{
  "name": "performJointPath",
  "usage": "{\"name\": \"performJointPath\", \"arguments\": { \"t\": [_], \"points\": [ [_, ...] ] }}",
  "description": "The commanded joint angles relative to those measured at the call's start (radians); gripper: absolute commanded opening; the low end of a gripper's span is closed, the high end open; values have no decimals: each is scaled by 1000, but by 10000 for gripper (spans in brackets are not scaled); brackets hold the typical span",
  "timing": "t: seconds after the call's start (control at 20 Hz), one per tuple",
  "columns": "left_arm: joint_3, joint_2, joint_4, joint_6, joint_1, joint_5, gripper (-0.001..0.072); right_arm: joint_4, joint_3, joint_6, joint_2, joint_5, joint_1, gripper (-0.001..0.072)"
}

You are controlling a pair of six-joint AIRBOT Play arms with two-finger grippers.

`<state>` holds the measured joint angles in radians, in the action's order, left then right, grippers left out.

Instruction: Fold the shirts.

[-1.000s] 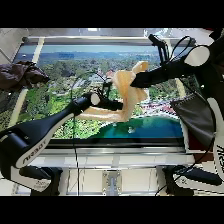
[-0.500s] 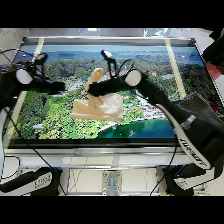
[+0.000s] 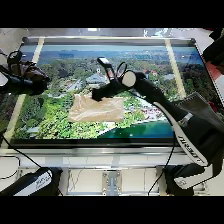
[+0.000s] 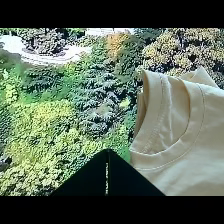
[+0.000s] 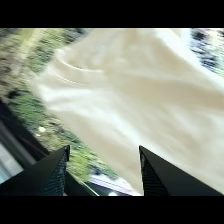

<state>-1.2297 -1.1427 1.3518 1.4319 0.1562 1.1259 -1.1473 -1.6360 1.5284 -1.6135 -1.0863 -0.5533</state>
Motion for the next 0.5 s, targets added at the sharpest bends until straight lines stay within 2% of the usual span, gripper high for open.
{"name": "performJointPath", "arguments": {
  "t": [0.0, 0.1, 0.15, 0.25, 0.3, 0.35, 0.4, 0.45],
  "points": [
    [0, 3, 2, 0, 6, 4, 9, -275, 32, 83, 27, -257, 184, 475],
    [0, 3, 2, 0, 6, 4, 9, -152, 132, 83, 25, -203, 280, 476],
    [0, 3, 2, 0, 6, 3, 9, -19, 195, 77, 16, -162, 323, 477],
    [0, 3, 2, 0, 6, 4, 9, 284, 299, -42, -30, -124, 391, 484],
    [0, 3, 2, 0, 6, 4, 9, 381, 332, -101, -62, -121, 411, 487],
    [0, 3, 2, 0, 6, 4, 9, 416, 343, -128, -94, -121, 419, 531],
    [0, 3, 2, 0, 6, 4, 9, 422, 344, -132, -124, -116, 418, 610],
    [0, 3, 2, 0, 6, 4, 9, 436, 344, -133, -151, -100, 414, 622]
  ]
}}
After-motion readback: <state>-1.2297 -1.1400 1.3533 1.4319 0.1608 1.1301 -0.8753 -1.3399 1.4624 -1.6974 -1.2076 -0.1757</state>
